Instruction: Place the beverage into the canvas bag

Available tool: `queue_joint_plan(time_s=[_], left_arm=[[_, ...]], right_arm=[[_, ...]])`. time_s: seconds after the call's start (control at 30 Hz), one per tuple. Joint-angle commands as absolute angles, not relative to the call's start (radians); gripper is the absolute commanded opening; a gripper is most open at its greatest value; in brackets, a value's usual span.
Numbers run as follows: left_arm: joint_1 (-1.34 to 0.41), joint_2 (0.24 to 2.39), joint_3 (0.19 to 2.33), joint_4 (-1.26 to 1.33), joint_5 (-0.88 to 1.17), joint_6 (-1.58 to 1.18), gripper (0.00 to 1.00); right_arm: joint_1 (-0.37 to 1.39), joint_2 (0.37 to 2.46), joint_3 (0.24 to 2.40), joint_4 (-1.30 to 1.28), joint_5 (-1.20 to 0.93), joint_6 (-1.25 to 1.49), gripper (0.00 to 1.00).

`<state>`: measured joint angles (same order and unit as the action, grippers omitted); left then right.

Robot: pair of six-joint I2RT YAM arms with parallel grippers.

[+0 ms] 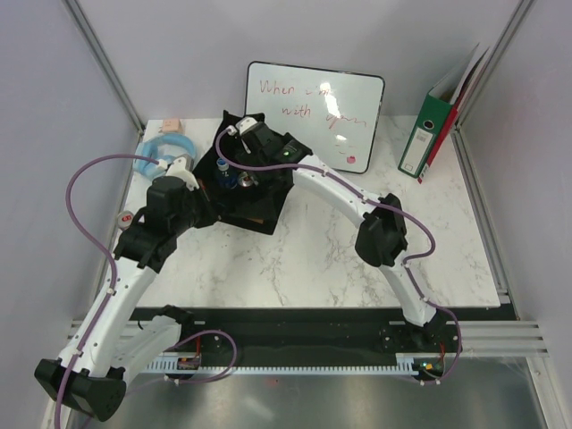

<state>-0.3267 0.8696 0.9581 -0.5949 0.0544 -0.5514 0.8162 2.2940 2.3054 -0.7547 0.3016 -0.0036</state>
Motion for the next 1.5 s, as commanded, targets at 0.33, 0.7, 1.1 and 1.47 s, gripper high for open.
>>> queue_joint_plan(time_s=[0.33,0.7,1.1,1.47], left_arm=[[-0.331,0.841,0.973,-0.572,0.060,-0.549,0.02],[-0.330,0.839,0.973,-0.572,0.064,-0.555,0.02],[-0.330,0.833,0.970,-0.571,0.072,-0.560,0.02],[-0.330,0.842,0.989,-0.580,0.055,-0.555,0.16]], right_arm=[[0.804,2.306,2.278,-0.680,0.351,0.000,0.55],[0.802,2.244,2.281,-0.678,0.345,0.000,0.77],[0.805,2.158,2.306,-0.673,0.299,0.038,0.89],[0.831,2.016,2.303,-0.632,0.224,0.098,0.89]])
